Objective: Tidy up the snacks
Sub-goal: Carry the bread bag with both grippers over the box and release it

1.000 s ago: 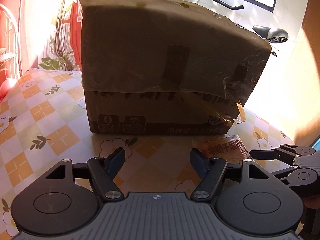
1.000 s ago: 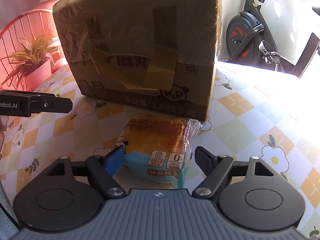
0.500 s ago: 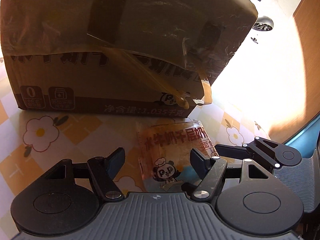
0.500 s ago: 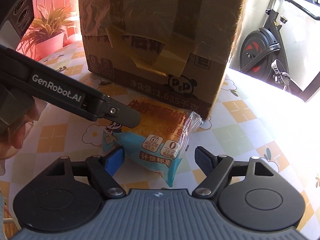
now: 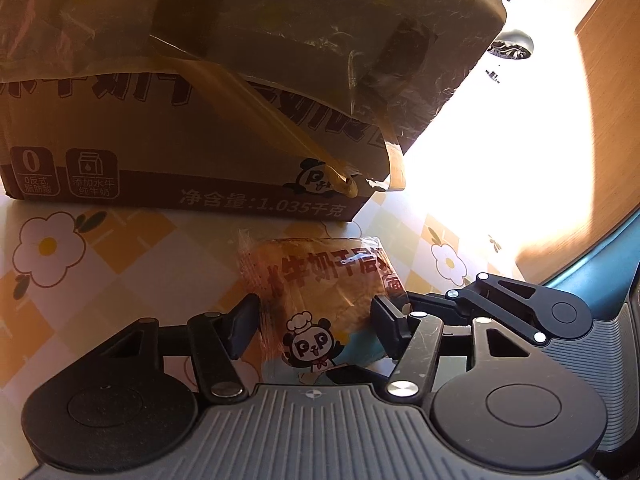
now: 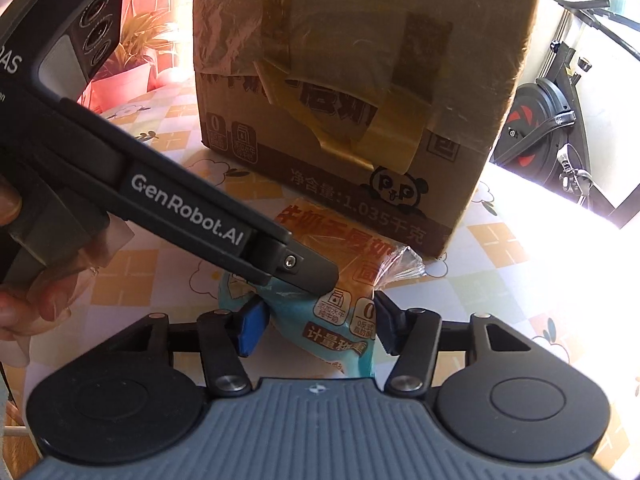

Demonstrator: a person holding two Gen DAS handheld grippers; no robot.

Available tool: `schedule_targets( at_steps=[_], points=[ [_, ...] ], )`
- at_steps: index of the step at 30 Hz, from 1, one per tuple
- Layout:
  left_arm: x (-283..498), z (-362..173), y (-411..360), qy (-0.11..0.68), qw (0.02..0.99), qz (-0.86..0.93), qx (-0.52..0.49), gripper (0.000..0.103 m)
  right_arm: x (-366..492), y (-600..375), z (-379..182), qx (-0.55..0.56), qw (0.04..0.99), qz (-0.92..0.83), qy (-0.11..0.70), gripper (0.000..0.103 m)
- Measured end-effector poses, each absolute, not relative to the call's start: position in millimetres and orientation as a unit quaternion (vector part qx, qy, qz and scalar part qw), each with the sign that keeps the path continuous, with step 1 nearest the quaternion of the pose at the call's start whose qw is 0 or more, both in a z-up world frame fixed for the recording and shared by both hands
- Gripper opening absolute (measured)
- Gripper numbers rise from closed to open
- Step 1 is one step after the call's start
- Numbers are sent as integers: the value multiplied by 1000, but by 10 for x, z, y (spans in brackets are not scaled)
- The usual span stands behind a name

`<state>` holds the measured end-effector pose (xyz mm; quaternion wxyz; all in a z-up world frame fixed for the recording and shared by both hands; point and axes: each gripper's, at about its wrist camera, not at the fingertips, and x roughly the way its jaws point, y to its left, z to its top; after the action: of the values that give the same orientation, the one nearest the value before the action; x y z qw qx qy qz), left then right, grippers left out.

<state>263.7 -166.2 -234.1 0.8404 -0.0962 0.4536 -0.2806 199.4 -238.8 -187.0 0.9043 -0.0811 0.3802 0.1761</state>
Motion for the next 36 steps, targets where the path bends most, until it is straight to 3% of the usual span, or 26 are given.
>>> schedule_targets(
  at_steps=[8, 21, 29, 36],
  points=[
    [2415, -2077, -1457, 436, 850, -279, -98, 63, 1829, -2213, -1609, -82, 908, 186, 366, 57],
    [2254, -890, -1363, 312, 899, -297, -80, 63, 1700, -2195, -499, -110, 944, 167, 264, 57],
    [2674, -321, -1419, 265, 918, -288, -61, 63, 2249, -2232, 29, -125, 953, 175, 213, 57],
    [3218, -95, -1371, 260, 930, -256, -42, 63, 2955, -2190, 165, -114, 954, 191, 199, 57]
  ],
)
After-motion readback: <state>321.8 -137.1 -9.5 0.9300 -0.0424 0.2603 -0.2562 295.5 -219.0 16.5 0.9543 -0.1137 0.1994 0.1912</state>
